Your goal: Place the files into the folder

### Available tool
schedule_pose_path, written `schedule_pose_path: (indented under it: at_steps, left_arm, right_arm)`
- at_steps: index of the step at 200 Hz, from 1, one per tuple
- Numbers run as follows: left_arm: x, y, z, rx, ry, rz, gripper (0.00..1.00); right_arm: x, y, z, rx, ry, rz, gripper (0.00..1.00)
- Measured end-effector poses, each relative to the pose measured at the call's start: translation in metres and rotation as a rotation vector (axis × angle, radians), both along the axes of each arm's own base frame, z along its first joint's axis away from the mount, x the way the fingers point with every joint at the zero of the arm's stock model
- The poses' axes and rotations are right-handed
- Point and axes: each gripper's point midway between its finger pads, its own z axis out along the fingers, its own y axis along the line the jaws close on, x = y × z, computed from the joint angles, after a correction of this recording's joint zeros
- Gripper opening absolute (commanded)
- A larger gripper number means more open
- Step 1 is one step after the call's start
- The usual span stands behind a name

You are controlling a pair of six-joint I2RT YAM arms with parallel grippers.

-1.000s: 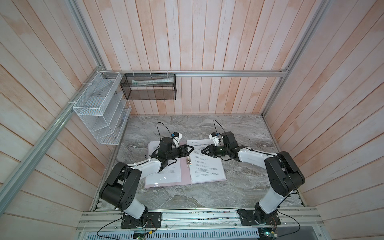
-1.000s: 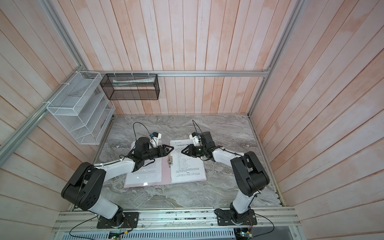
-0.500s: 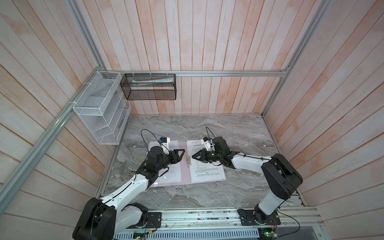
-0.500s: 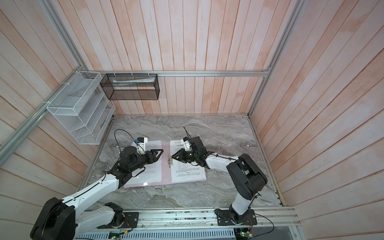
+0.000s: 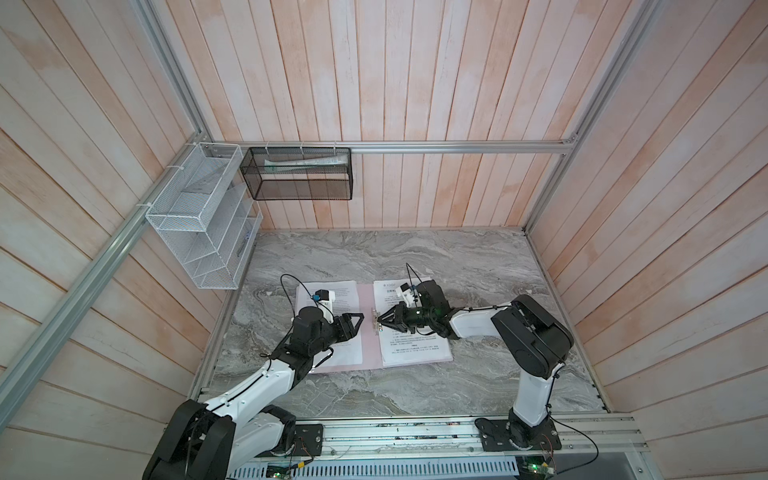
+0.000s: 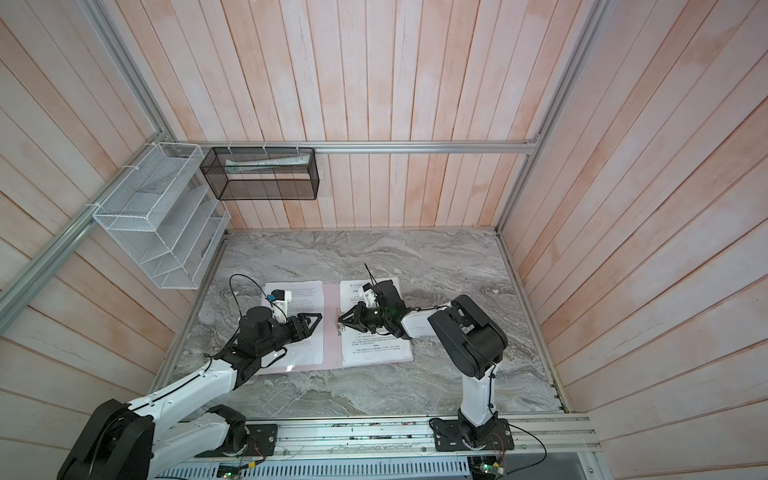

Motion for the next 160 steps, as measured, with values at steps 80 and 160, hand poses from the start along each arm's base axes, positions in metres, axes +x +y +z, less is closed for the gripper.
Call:
schedule_pose_path:
  at_steps: [80,160]
  left_arm:
    - [0.007,-0.001,-0.023,0.006,0.039,0.0,0.62]
    - [0.01,0.002,-0.024,0.0,0.038,0.005,0.62]
  right_arm:
    - [0.0,0.009,0.002,0.029,0.012,0.021,0.23]
    - [-0.001,0.009,-0.009,0.017,0.035,0.03,0.2]
